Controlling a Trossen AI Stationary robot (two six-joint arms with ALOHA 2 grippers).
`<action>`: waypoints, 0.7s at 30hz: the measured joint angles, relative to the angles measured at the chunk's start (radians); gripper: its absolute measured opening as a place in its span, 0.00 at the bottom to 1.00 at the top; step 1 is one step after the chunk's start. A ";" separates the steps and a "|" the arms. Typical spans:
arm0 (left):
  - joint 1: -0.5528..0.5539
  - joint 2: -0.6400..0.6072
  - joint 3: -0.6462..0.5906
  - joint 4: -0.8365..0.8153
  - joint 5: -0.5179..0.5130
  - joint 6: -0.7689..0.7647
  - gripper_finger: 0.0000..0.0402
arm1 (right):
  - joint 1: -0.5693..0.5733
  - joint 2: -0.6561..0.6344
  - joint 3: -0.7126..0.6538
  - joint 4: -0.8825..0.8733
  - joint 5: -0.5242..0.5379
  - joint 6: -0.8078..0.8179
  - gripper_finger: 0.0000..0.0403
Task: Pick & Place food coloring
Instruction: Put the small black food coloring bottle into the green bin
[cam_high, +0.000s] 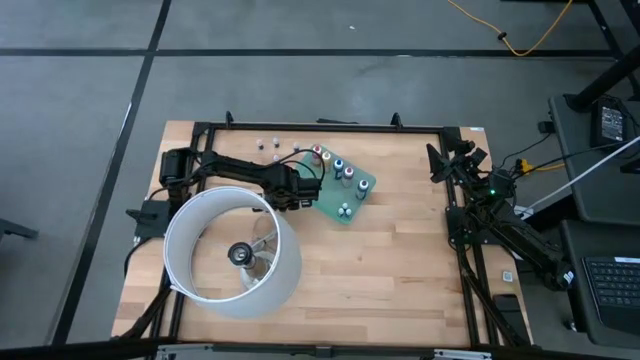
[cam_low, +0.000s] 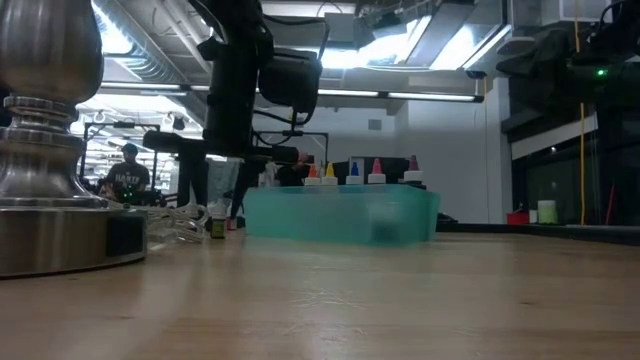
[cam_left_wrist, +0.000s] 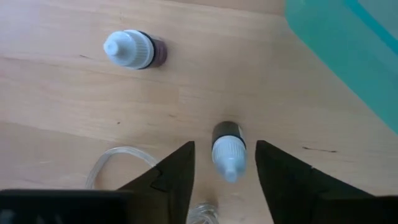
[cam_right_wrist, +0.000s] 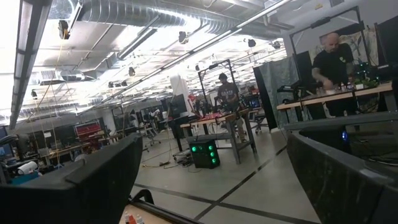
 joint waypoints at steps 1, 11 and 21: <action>0.000 0.000 0.000 0.000 -0.001 0.000 0.38 | 0.000 0.000 0.000 0.000 0.000 0.000 0.99; -0.001 0.000 0.000 -0.001 -0.008 -0.004 0.22 | 0.000 0.000 0.000 0.000 0.000 0.000 0.99; -0.001 -0.001 0.025 0.000 0.036 0.034 0.15 | 0.000 0.000 0.000 0.000 0.000 0.000 0.99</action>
